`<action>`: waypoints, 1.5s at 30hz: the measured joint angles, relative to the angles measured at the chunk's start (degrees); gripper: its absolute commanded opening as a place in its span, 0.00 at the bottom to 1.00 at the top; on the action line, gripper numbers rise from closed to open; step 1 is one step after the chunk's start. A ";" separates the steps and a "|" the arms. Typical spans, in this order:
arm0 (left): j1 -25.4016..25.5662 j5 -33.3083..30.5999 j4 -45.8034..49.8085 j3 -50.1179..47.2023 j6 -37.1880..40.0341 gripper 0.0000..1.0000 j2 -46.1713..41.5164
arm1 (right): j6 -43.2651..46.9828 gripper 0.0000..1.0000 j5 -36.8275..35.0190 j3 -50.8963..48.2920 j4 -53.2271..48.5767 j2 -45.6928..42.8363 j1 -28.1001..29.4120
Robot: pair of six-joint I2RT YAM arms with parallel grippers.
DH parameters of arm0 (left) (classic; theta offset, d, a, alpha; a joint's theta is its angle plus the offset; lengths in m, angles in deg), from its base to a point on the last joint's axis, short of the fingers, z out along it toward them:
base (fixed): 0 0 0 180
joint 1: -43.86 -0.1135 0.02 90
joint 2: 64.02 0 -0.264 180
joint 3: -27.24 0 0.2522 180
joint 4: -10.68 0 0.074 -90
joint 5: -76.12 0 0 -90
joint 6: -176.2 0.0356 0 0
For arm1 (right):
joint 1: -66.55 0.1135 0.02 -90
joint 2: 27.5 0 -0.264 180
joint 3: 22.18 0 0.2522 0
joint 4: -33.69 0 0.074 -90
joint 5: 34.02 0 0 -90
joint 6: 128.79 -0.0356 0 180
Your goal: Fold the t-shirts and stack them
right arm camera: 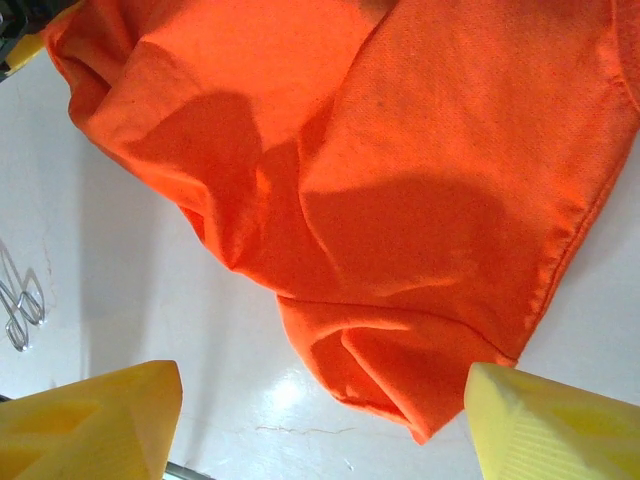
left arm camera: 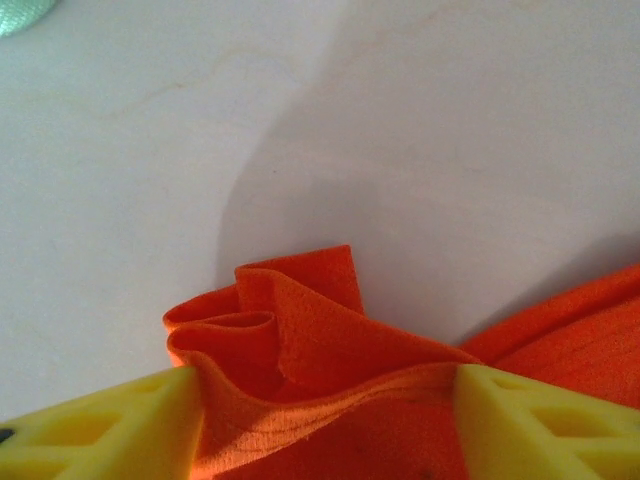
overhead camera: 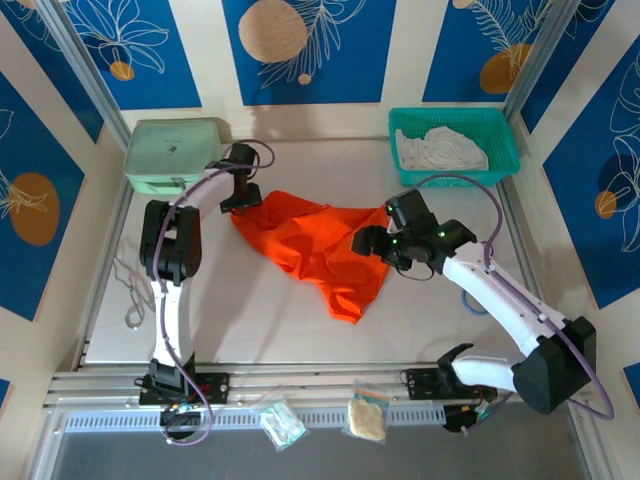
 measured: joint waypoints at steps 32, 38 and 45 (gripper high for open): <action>3.87 14.43 13.66 26.43 -1.66 0.84 15.74 | -4.20 0.73 -7.48 0.22 -5.79 2.14 8.17; 3.72 10.32 13.22 17.25 -0.37 0.87 4.57 | -4.15 0.73 -8.39 0.74 -6.64 7.48 11.98; 2.45 6.80 11.74 8.74 1.31 0.97 -12.74 | -5.35 0.72 -8.39 2.40 -6.40 19.50 21.16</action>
